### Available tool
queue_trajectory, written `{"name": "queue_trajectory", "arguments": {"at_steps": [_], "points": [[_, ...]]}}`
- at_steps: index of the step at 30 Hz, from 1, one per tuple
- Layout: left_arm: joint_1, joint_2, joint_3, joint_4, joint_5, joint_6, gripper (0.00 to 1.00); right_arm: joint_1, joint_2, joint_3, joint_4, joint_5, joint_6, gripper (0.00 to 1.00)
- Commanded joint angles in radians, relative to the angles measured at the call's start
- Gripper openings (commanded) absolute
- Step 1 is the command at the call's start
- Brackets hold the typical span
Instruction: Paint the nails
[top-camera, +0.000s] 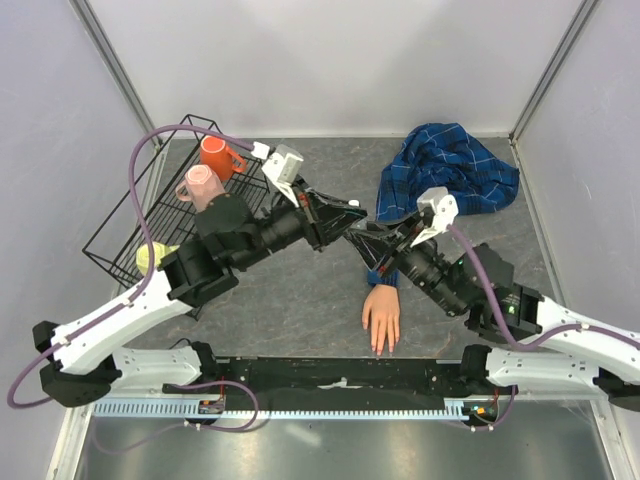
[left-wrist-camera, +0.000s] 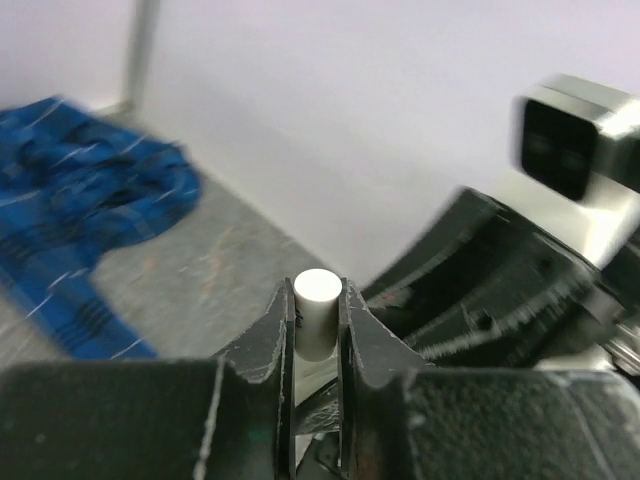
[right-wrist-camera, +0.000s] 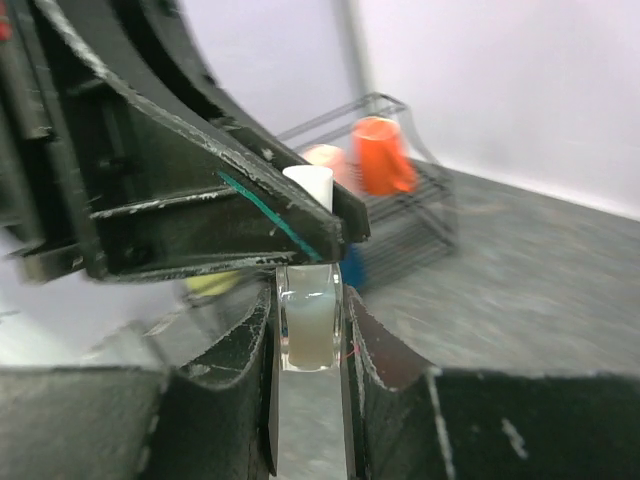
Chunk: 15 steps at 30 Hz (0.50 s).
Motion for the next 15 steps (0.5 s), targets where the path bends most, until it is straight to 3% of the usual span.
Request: {"name": "queue_trajectory", "arguments": {"at_steps": [1, 4, 7, 8, 10, 11, 12, 15], "points": [[-0.101, 0.108, 0.063, -0.078, -0.321, -0.018, 0.02, 0.076, 0.052, -0.067, -0.095, 0.301, -0.15, 0.0], [-0.1, 0.098, 0.049, -0.047, -0.304, -0.024, 0.02, 0.074, -0.005, -0.101, -0.07, 0.19, -0.182, 0.0], [-0.098, 0.067, 0.02, 0.0, -0.173, 0.029, 0.27, 0.068, -0.057, -0.137, -0.062, 0.066, -0.185, 0.0], [-0.097, 0.058, -0.001, 0.04, -0.067, 0.045, 0.45, 0.066, -0.071, -0.14, -0.077, 0.016, -0.182, 0.0], [-0.08, 0.042, 0.003, 0.037, 0.042, 0.075, 0.58, 0.053, -0.106, -0.152, -0.09, -0.054, -0.162, 0.0], [-0.066, 0.039, 0.031, -0.008, 0.147, 0.077, 0.88, 0.048, -0.117, -0.154, -0.1, -0.116, -0.154, 0.0], [-0.036, 0.035, 0.037, -0.024, 0.186, 0.074, 0.96, 0.042, -0.128, -0.161, -0.105, -0.15, -0.145, 0.0], [0.046, -0.017, -0.001, 0.01, 0.349, 0.047, 0.98, 0.025, -0.166, -0.172, -0.113, -0.265, -0.11, 0.0]]}}
